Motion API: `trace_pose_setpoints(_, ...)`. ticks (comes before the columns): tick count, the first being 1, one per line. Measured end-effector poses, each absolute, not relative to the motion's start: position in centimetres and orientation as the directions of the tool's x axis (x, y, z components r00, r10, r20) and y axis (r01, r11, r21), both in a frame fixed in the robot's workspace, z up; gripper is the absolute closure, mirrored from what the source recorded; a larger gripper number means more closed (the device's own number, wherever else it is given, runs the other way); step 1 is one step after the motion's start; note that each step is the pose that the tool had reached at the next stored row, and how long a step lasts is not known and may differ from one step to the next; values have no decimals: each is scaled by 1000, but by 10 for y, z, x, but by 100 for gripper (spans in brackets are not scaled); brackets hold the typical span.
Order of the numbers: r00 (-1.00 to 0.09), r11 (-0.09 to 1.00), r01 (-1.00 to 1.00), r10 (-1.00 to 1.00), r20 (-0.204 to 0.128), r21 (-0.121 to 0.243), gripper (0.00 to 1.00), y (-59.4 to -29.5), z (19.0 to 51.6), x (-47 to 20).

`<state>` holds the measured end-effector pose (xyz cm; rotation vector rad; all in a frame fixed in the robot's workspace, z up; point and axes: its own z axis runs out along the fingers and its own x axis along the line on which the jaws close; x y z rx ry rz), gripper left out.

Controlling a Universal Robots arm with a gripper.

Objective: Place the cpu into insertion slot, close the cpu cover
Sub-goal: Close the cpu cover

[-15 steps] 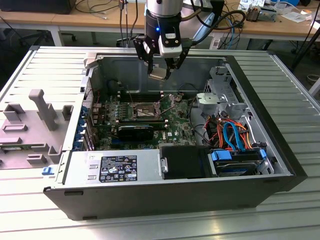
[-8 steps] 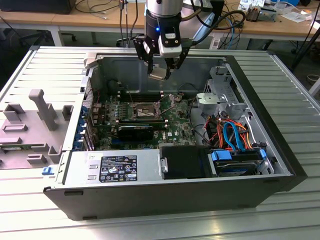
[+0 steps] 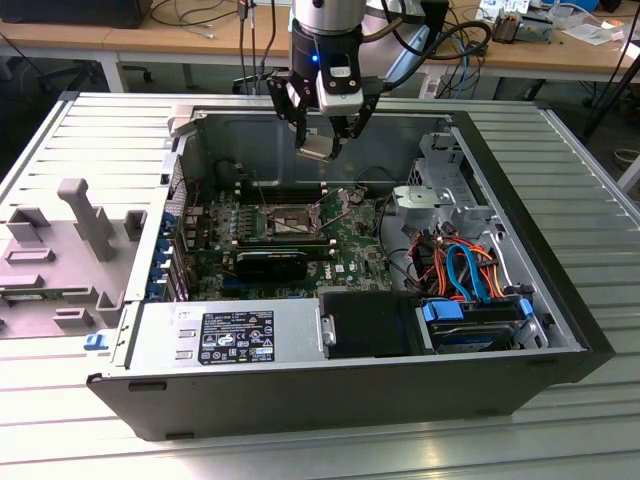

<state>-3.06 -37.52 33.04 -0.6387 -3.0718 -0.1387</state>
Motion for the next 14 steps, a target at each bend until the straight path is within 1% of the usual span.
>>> trace_pose_setpoints(14,-912,908,409,409,19,86,45,-375,330,-31)
